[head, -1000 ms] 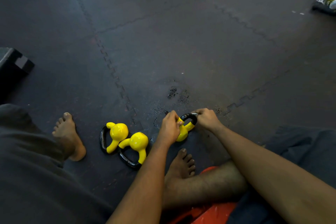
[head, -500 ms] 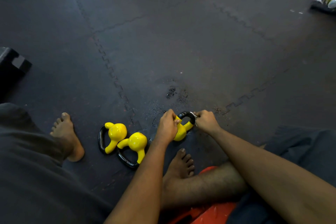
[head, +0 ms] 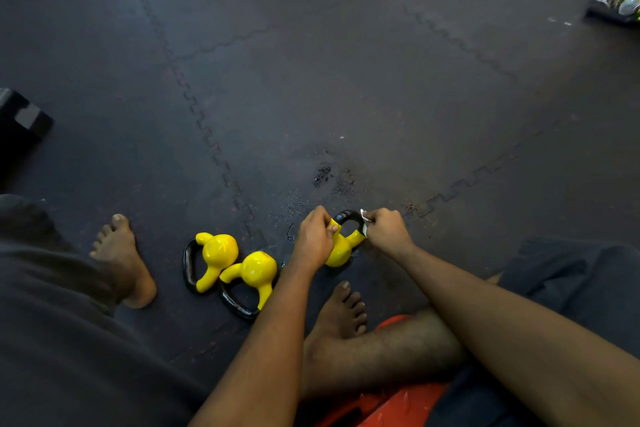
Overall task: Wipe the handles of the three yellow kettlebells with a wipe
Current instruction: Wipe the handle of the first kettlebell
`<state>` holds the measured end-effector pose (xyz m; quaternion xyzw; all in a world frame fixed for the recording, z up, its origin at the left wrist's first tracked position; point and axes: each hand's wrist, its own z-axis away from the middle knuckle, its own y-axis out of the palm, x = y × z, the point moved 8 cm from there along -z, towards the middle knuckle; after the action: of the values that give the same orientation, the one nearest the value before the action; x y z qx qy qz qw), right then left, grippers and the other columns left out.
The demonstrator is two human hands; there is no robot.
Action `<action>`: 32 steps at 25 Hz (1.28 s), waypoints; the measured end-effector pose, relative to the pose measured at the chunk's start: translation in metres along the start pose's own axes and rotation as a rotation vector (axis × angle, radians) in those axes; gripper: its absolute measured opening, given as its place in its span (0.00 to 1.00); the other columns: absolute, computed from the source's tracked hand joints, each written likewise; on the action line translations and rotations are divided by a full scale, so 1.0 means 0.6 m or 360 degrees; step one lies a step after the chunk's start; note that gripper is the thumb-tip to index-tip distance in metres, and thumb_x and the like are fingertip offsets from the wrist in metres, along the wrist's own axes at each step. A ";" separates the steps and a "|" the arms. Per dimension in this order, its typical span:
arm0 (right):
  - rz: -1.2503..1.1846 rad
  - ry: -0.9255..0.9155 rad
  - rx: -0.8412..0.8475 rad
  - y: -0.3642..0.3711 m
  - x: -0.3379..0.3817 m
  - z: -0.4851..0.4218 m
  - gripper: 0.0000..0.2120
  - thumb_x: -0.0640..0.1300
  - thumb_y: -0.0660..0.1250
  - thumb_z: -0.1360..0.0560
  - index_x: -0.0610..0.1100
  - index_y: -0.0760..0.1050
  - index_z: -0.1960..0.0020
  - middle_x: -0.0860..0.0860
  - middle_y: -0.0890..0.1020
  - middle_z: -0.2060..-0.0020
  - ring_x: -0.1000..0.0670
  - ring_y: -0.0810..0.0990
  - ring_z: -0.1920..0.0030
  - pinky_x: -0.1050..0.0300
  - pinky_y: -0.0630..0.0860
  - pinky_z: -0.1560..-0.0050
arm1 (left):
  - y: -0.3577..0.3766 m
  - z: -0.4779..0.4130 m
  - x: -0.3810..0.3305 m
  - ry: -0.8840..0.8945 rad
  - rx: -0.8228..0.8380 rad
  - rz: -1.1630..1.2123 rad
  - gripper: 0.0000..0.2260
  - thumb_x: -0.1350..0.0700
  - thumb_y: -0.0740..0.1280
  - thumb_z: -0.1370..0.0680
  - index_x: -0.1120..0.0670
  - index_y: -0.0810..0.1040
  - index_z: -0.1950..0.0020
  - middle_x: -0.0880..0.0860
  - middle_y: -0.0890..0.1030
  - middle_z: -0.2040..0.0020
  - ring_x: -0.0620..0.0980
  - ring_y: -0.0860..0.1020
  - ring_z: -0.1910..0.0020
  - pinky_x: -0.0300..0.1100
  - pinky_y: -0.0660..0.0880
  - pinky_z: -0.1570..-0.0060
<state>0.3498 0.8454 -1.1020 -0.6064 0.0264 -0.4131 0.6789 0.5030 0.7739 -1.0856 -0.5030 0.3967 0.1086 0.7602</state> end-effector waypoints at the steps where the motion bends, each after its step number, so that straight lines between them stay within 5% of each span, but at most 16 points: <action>1: 0.0010 -0.0026 -0.0020 -0.005 0.005 0.002 0.13 0.40 0.62 0.27 0.38 0.82 0.48 0.37 0.83 0.56 0.35 0.80 0.52 0.46 0.77 0.58 | 0.000 0.001 -0.001 0.0011 0.0001 -0.0002 0.05 0.59 0.67 0.23 0.58 0.72 0.55 0.54 0.75 0.56 0.51 0.72 0.57 0.41 0.64 0.60; 6: -0.0092 -0.0134 -0.0100 -0.018 0.030 0.008 0.14 0.43 0.61 0.24 0.49 0.81 0.43 0.44 0.85 0.52 0.40 0.80 0.49 0.50 0.77 0.55 | 0.002 0.007 -0.002 0.0004 0.0029 0.0022 0.06 0.58 0.67 0.23 0.58 0.72 0.55 0.54 0.75 0.56 0.51 0.73 0.57 0.42 0.64 0.60; 12: -0.0273 0.0145 0.0163 0.004 -0.013 -0.008 0.17 0.37 0.62 0.30 0.47 0.83 0.46 0.43 0.85 0.52 0.42 0.81 0.48 0.53 0.77 0.52 | 0.015 0.019 -0.011 0.0117 0.0064 -0.0051 0.07 0.58 0.66 0.23 0.54 0.68 0.55 0.54 0.74 0.54 0.53 0.73 0.56 0.44 0.66 0.60; 18: -0.0169 0.0027 -0.0047 -0.013 -0.002 -0.001 0.15 0.40 0.62 0.29 0.47 0.82 0.47 0.40 0.84 0.57 0.37 0.80 0.53 0.52 0.75 0.60 | 0.014 0.009 -0.034 0.0117 0.0097 -0.0284 0.13 0.57 0.61 0.23 0.53 0.69 0.39 0.56 0.74 0.40 0.59 0.75 0.44 0.54 0.74 0.49; 22: -0.0201 0.0070 -0.0161 -0.025 -0.006 0.008 0.09 0.41 0.62 0.28 0.44 0.80 0.54 0.40 0.83 0.59 0.37 0.80 0.55 0.53 0.70 0.63 | 0.015 0.002 -0.054 0.0143 0.0042 -0.0481 0.11 0.46 0.63 0.22 0.53 0.74 0.47 0.54 0.75 0.49 0.56 0.76 0.49 0.49 0.71 0.58; 27: -0.0263 0.0190 -0.0180 -0.037 -0.036 0.009 0.11 0.40 0.62 0.28 0.43 0.82 0.50 0.38 0.83 0.58 0.37 0.81 0.54 0.57 0.68 0.62 | 0.016 0.002 -0.059 0.0224 0.0044 -0.0567 0.10 0.51 0.62 0.20 0.57 0.74 0.46 0.56 0.75 0.48 0.57 0.77 0.49 0.48 0.70 0.59; 32: -0.0353 0.0220 -0.0389 -0.060 -0.036 0.013 0.15 0.38 0.60 0.29 0.44 0.82 0.47 0.39 0.84 0.56 0.37 0.81 0.53 0.50 0.76 0.57 | -0.001 0.015 -0.025 0.0194 0.0004 -0.0347 0.09 0.54 0.62 0.19 0.59 0.72 0.48 0.58 0.73 0.47 0.59 0.75 0.51 0.52 0.70 0.55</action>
<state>0.3205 0.8672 -1.0795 -0.6536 0.0560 -0.5199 0.5471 0.4980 0.7849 -1.0726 -0.5477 0.3852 -0.0059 0.7427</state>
